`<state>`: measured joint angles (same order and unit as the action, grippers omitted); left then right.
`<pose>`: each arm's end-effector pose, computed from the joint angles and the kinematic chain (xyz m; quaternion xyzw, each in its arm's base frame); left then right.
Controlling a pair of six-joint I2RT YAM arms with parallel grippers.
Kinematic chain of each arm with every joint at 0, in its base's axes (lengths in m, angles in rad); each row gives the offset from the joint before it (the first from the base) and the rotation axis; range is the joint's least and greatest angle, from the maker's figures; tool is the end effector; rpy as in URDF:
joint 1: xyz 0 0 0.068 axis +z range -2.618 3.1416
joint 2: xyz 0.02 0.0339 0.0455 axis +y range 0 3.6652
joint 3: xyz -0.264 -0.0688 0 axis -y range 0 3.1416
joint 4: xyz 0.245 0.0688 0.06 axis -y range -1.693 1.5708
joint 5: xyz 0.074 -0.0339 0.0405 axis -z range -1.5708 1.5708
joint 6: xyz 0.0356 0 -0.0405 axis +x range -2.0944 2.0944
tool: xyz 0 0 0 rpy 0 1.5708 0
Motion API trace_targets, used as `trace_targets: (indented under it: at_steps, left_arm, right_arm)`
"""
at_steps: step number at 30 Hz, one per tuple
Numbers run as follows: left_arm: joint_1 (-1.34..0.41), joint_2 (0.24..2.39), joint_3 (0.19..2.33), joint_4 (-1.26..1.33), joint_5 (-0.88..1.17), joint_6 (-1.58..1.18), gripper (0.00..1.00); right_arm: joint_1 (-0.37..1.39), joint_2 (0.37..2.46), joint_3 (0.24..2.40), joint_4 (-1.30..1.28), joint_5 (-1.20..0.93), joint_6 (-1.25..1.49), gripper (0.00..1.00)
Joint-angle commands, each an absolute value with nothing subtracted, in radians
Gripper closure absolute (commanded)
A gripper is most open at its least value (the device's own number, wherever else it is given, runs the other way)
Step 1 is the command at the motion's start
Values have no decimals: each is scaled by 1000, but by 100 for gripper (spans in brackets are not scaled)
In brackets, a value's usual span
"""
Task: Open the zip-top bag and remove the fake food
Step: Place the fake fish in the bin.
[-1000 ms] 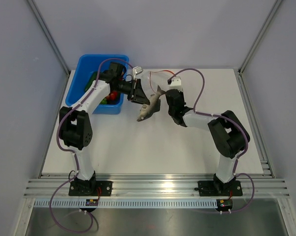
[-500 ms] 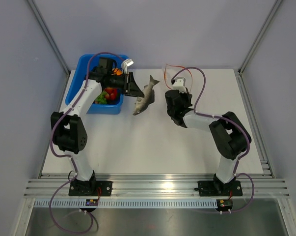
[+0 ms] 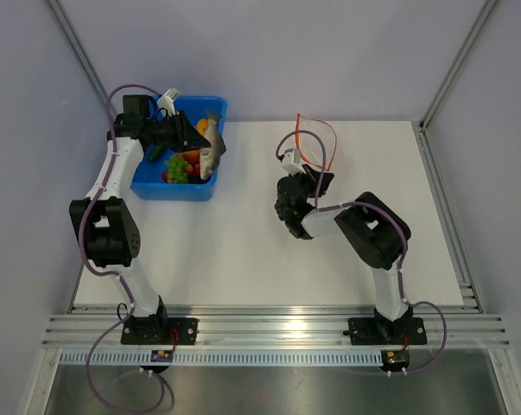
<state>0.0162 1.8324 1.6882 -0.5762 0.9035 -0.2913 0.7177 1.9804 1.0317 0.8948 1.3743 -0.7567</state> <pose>0.4119 -0.0213 0.3293 0.0524 0.8375 -0.4448 0.3131 0.3224 0.2351 0.1872 -0.0542 0.7087 -0.4707 0.5226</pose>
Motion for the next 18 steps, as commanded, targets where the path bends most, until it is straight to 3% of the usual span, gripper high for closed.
trace_targets:
  at_steps: [1, 3, 12, 18]
  left_arm:
    - [77, 1873, 1756, -558, 859, -259, 100]
    - [115, 1908, 1779, -552, 841, -252, 100]
    - [147, 2032, 1894, -644, 723, -186, 97]
    - [166, 2098, 1967, -704, 701, -167, 72]
  right_arm:
    - [756, 2089, 1064, 1354, 1448, -1187, 100]
    - [784, 2195, 1103, 1556, 1468, -1393, 100]
    - [871, 2287, 1198, 1560, 1485, -1423, 100]
    - [887, 2347, 1244, 1562, 1505, -1471, 99]
